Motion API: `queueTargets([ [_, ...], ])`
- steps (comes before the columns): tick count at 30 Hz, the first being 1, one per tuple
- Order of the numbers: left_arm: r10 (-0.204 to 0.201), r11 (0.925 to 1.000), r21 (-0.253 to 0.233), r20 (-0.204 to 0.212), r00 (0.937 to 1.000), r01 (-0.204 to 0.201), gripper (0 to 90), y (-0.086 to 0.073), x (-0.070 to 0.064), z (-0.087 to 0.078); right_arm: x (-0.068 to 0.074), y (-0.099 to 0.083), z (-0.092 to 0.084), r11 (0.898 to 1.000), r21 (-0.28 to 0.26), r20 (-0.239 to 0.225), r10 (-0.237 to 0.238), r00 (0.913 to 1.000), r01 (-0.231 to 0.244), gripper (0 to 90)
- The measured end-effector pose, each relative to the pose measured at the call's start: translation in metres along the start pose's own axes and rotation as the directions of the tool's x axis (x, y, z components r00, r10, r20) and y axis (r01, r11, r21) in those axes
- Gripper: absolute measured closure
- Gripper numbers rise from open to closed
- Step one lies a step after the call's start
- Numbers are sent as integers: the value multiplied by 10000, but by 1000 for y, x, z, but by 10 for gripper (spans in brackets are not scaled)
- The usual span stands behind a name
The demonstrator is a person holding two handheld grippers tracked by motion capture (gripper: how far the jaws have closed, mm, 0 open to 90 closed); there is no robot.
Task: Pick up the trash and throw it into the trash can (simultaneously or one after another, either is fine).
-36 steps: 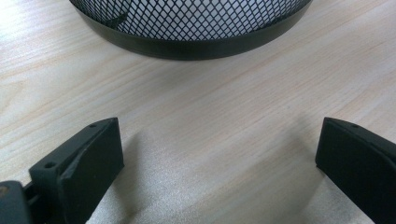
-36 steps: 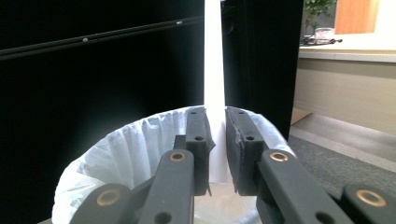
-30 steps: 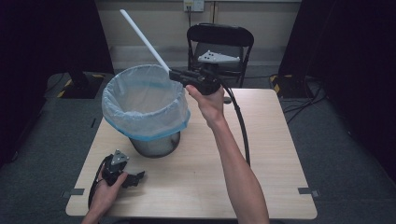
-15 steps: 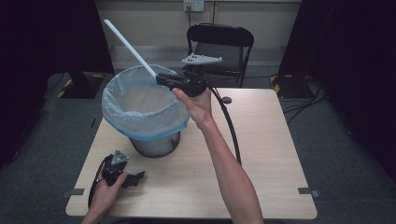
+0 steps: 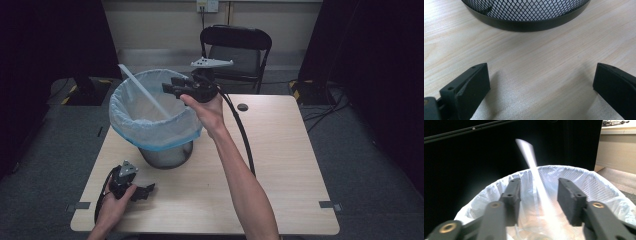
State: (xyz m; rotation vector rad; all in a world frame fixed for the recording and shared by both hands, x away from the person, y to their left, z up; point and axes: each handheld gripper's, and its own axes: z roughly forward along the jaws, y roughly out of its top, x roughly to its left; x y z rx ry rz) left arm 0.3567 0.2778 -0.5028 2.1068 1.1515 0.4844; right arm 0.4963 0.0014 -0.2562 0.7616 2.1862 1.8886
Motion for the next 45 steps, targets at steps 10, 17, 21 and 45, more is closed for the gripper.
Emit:
queueTargets([
  [10, 5, 10000, 3, -3, 10000, -5, 3, 0, 0, 0, 0, 4, -2, 9996, -273, 186, -48, 9998, 53, 329],
  [17, 3, 10000, -1, -3, 10000, -3, 3, 0, 0, 0, 2, 6, -1, 9999, -120, 53, -118, 9999, 119, 238],
  [21, -1, 10000, 7, -22, 10000, 1, 3, 0, 0, 0, 2, 8, -3, 9997, -192, 237, -128, 9996, 132, 192],
  [45, -4, 10000, 7, -17, 10000, 4, 3, 0, 0, 0, -15, 6, -35, 9997, -127, 1095, -171, 9938, 186, 189],
])
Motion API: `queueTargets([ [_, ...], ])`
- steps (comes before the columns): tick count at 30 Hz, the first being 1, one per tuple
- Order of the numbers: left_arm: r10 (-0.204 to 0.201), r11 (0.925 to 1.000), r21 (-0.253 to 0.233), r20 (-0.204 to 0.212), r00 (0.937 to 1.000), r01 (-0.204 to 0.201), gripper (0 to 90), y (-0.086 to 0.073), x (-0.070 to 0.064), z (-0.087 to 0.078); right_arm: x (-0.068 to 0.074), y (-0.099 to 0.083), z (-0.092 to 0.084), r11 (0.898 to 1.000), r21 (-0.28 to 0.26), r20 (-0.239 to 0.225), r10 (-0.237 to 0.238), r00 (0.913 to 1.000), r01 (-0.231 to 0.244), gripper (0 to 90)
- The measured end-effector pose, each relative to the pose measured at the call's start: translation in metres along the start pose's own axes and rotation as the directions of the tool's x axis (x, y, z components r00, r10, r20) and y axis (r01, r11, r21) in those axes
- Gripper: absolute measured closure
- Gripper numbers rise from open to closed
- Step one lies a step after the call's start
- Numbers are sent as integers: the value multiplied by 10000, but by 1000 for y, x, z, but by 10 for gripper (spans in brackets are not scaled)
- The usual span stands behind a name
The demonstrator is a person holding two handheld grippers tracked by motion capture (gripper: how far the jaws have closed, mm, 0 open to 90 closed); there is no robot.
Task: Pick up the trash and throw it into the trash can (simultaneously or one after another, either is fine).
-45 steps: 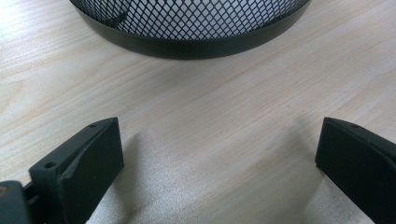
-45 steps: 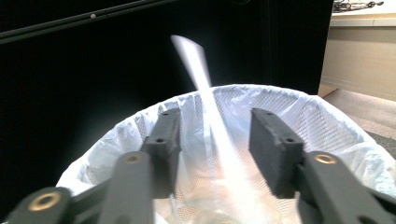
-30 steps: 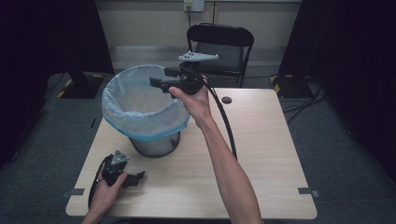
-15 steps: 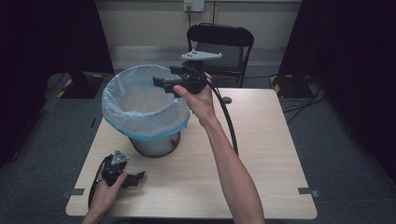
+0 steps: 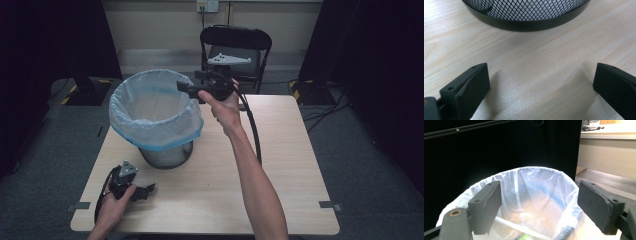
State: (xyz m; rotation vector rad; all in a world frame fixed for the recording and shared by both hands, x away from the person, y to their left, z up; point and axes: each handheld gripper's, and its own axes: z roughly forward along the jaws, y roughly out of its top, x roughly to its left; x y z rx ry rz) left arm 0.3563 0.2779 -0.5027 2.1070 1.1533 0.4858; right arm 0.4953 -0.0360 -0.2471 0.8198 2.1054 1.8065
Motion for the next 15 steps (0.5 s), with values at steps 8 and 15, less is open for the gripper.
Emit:
queueTargets([
  [8, 5, 10000, 1, -6, 10000, -5, 3, 0, 0, 0, -9, -6, -10, 10000, 81, 311, 23, 9995, -26, 196],
  [15, 1, 10000, -2, -2, 10000, -1, 3, 0, 0, 0, -14, -10, -24, 10000, 2, 585, 4, 9983, -4, 198],
])
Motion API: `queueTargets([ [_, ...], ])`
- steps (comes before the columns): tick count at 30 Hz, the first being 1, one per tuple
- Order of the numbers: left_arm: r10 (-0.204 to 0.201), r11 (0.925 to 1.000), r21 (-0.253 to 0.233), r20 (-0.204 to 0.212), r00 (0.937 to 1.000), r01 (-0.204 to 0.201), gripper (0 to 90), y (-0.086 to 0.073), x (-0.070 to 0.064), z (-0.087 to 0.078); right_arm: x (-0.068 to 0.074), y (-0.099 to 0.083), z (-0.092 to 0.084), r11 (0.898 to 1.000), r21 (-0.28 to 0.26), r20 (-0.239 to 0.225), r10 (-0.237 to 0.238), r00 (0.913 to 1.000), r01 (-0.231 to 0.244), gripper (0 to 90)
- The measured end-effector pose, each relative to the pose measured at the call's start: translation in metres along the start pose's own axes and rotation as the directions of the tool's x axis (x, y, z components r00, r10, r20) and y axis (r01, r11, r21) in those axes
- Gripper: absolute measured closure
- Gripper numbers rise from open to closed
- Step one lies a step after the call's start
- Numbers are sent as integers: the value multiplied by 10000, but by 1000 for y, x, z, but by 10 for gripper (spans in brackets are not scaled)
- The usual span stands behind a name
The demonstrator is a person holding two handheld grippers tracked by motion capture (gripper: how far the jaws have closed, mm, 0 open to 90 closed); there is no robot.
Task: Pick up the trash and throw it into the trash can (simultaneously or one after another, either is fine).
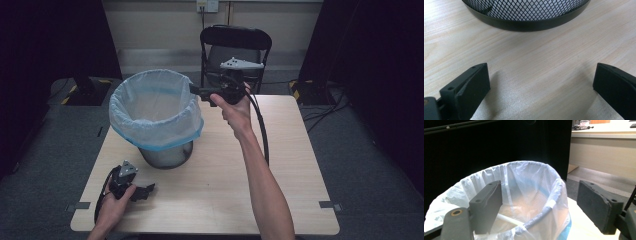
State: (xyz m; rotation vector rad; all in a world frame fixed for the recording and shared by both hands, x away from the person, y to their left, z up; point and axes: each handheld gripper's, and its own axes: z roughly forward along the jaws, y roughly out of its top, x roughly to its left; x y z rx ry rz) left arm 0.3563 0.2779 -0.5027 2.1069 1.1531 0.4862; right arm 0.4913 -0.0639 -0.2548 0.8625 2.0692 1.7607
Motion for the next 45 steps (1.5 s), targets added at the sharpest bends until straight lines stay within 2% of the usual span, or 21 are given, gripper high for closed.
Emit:
queueTargets([
  [5, 4, 10000, 5, -5, 10000, -4, 3, 0, 0, 0, -4, -3, -6, 9998, 136, 157, -144, 9998, 142, 198],
  [15, -3, 10000, -2, 2, 10000, 3, 3, 0, 0, 0, -16, -14, -22, 9995, 296, 630, -145, 9979, 127, 192],
  [22, 0, 10000, -2, 0, 10000, 0, 3, 0, 0, 0, -26, -22, -35, 9995, 284, 889, 97, 9960, -123, 189],
  [33, 1, 10000, 1, 0, 10000, -1, 3, 0, 0, 0, -40, -43, -56, 9982, 462, 1503, 307, 9882, -380, 178],
  [37, -1, 10000, -1, 0, 10000, 1, 3, 0, 0, 0, -43, -51, -61, 9970, 692, 1801, 207, 9834, -337, 175],
  [39, 4, 10000, 2, -5, 10000, -4, 3, 0, 0, 0, -44, -54, -63, 9970, 705, 1878, 196, 9820, -334, 175],
  [40, -1, 10000, -1, -1, 10000, 1, 3, 0, 0, 0, -46, -58, -67, 9971, 683, 2079, 198, 9780, -347, 175],
  [45, -1, 10000, -1, 1, 10000, 1, 3, 0, 0, 0, -48, -66, -75, 9969, 697, 2280, 189, 9735, -357, 177],
])
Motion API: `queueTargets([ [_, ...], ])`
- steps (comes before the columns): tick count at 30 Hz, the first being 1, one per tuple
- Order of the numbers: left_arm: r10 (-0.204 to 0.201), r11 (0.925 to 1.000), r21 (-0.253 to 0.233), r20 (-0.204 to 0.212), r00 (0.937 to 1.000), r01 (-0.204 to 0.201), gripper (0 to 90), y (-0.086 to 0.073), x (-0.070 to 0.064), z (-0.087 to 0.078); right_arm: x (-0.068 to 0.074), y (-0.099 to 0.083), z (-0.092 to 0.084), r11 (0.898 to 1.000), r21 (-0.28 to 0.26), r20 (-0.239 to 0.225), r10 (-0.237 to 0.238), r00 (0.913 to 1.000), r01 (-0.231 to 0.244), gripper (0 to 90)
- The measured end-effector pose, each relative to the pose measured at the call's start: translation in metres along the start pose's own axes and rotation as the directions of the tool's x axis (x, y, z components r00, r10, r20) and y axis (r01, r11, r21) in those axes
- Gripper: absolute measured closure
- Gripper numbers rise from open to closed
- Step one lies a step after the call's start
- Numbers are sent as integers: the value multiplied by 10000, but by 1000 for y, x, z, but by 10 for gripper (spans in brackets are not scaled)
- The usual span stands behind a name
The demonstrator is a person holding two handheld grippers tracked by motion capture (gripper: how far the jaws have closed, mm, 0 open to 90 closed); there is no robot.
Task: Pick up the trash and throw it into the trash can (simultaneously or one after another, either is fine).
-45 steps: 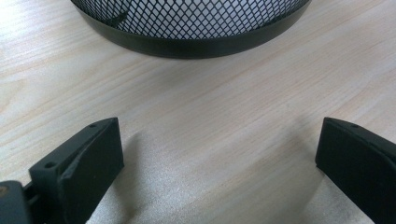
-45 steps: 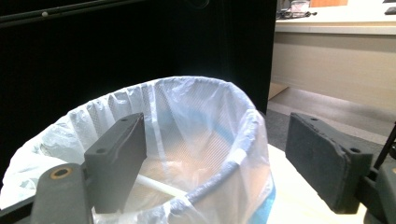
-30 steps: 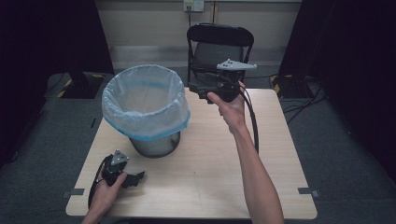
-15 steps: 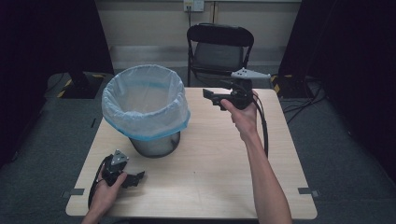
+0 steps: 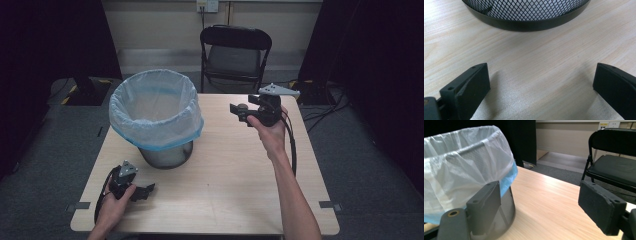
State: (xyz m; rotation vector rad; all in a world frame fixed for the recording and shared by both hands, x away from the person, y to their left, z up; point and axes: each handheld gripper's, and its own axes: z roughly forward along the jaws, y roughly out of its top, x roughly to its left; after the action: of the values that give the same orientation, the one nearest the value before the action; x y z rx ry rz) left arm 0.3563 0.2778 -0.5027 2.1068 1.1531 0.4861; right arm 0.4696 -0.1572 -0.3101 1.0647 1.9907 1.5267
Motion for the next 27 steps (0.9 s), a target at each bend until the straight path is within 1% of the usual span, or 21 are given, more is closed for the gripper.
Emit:
queueTargets([
  [5, 3, 10000, -1, -4, 10000, -3, 3, 0, 0, 0, -7, -11, -5, 9997, 258, 299, 9, 9996, -17, 189],
  [6, 3, 10000, -1, -4, 10000, -3, 3, 0, 0, 0, -7, -11, -5, 9997, 258, 299, 9, 9996, -17, 189],
  [7, -2, 10000, 0, -6, 10000, 2, 3, 0, 0, 0, -11, -15, -8, 9993, 357, 483, 52, 9988, -69, 200],
  [11, -4, 10000, 3, -5, 10000, 4, 3, 0, 0, 0, -19, -23, -14, 9985, 514, 734, 134, 9972, -172, 205],
  [12, -5, 10000, 1, -3, 10000, 5, 3, 0, 0, 0, -23, -26, -16, 9982, 579, 870, 133, 9961, -184, 206],
  [16, -12, 10000, -2, -7, 10000, 12, 3, 0, 0, 0, -35, -40, -24, 9956, 809, 1142, 373, 9928, -467, 208],
  [19, -7, 10000, 3, -6, 10000, 7, 3, 0, 0, 0, -44, -55, -29, 9923, 955, 1250, 665, 9899, -788, 207],
  [21, -9, 10000, 3, -6, 10000, 9, 3, 0, 0, 0, -47, -62, -32, 9900, 1054, 1316, 792, 9881, -934, 207],
  [22, -9, 10000, 3, -6, 10000, 9, 3, 0, 0, 0, -47, -62, -32, 9900, 1054, 1316, 792, 9881, -934, 207],
  [23, -11, 10000, 2, -5, 10000, 11, 3, 0, 0, 0, -52, -72, -35, 9867, 1075, 1226, 1082, 9865, -1216, 206],
  [25, -12, 10000, -1, -7, 10000, 12, 3, 0, 0, 0, -54, -79, -37, 9847, 1245, 1385, 1042, 9849, -1217, 205],
  [27, -10, 10000, -6, -5, 10000, 10, 3, 0, 0, 0, -55, -81, -38, 9837, 1324, 1419, 1028, 9845, -1218, 205],
])
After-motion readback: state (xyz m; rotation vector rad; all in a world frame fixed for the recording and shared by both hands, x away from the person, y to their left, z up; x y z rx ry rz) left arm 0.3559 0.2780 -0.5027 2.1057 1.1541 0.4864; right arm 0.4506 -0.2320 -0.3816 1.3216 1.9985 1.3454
